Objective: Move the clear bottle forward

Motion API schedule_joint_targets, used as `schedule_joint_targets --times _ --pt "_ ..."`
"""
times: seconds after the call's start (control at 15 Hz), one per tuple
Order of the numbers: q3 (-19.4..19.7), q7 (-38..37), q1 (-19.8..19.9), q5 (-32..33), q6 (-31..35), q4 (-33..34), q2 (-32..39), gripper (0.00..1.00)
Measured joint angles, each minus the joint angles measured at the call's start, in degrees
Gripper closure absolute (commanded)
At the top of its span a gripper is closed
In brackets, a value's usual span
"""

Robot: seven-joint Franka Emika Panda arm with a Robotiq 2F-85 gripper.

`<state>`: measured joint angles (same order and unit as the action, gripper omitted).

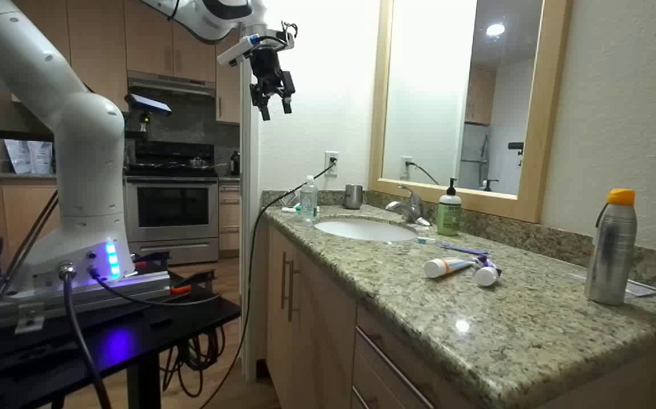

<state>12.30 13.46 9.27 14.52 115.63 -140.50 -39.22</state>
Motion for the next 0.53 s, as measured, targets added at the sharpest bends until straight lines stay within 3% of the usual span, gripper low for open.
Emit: schedule_joint_targets --times 0.27,0.53 --pt "-0.2 -2.0 0.0 0.4 1.6 0.0 0.5 0.0" --pt "-0.1 -12.5 1.6 0.4 9.4 4.5 8.1 0.0"
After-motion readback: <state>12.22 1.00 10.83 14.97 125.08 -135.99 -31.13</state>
